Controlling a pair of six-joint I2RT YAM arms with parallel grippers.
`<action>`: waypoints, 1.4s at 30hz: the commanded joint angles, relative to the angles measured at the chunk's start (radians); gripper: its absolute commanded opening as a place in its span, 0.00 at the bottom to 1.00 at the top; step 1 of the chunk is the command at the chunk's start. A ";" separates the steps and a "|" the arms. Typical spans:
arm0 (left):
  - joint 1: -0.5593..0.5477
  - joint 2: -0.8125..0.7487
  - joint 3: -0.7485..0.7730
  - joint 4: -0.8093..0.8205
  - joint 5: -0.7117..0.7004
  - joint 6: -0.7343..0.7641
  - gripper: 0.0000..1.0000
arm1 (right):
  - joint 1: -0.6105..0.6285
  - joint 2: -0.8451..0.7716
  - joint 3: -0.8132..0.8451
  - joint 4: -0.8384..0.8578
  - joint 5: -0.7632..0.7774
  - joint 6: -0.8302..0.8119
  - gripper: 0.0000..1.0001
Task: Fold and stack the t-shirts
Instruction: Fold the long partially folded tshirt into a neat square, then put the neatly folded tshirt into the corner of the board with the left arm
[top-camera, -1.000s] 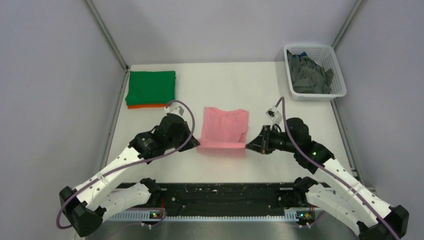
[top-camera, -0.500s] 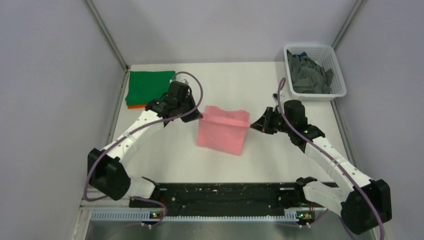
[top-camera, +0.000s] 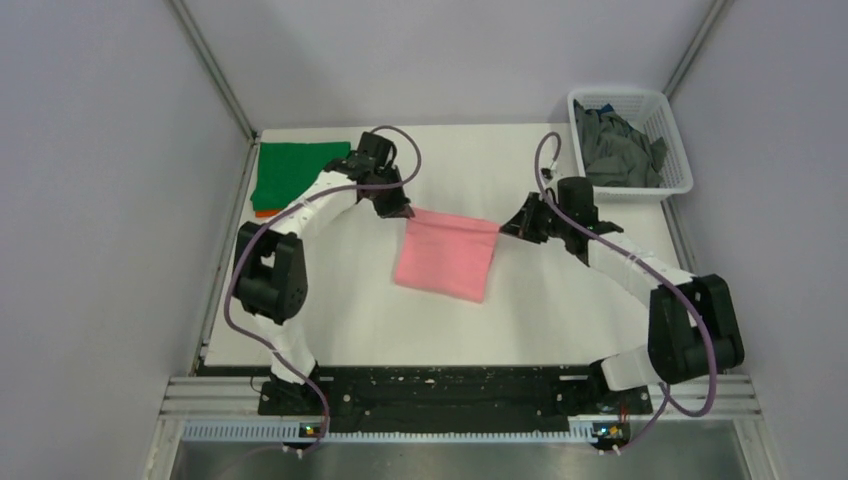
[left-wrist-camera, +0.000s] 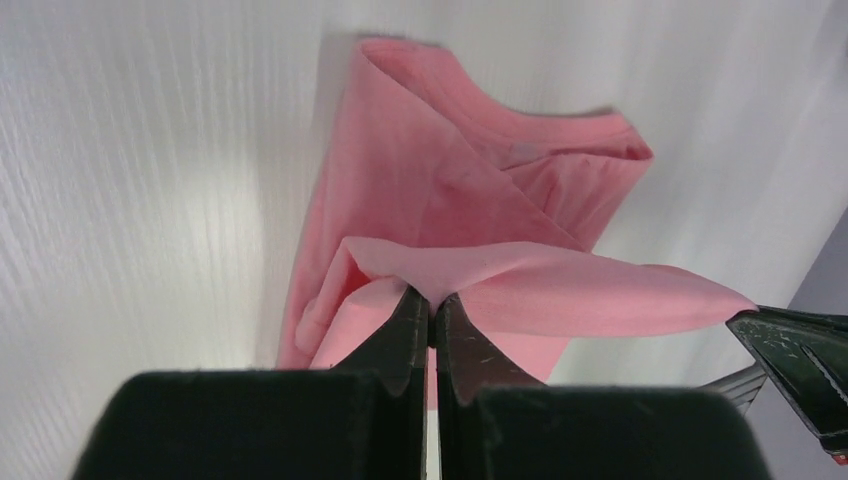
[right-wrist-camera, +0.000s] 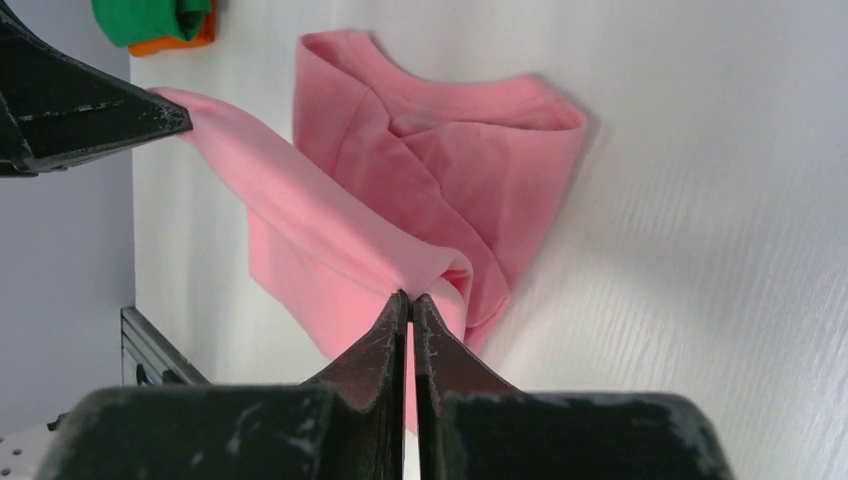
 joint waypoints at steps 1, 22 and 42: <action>0.043 0.093 0.098 -0.022 0.021 0.049 0.00 | -0.027 0.092 0.058 0.102 0.033 -0.023 0.00; 0.054 0.134 0.019 0.041 0.065 0.123 0.99 | -0.038 0.021 0.002 0.009 0.148 -0.029 0.99; -0.086 0.366 0.064 -0.021 -0.057 0.149 0.61 | -0.038 -0.298 -0.118 -0.194 0.233 -0.090 0.99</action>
